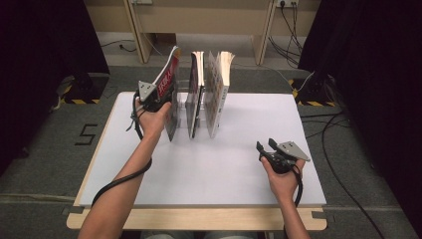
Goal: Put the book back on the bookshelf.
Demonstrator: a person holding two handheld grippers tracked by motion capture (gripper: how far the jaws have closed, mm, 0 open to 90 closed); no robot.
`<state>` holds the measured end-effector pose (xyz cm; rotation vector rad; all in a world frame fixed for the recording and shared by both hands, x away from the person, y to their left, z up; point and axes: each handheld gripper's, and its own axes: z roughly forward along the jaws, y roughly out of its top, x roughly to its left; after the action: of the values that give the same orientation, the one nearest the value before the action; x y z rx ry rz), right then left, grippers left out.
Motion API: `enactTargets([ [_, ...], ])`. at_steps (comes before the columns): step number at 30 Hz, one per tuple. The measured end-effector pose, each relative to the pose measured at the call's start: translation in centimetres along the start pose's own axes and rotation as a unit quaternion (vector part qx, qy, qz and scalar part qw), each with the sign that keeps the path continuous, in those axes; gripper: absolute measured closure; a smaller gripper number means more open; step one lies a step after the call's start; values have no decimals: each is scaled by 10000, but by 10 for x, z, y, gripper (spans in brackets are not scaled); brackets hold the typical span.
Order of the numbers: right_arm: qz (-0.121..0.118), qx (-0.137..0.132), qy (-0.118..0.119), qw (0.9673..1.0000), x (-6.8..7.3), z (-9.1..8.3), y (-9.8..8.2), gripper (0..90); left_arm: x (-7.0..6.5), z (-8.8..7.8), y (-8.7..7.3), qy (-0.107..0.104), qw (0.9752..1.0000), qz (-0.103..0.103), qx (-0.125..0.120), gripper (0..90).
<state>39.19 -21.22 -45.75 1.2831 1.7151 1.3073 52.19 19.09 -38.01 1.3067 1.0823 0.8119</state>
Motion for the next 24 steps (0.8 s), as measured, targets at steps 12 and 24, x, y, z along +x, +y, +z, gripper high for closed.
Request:
enactTargets([
  [12,4,11,2,10000,1,0,-1,486,-7,-4,-1,-117,9998,59,172,522],
  [24,-42,17,-6,10000,1,0,-1,486,-9,-13,3,-114,9997,108,166,400],
])
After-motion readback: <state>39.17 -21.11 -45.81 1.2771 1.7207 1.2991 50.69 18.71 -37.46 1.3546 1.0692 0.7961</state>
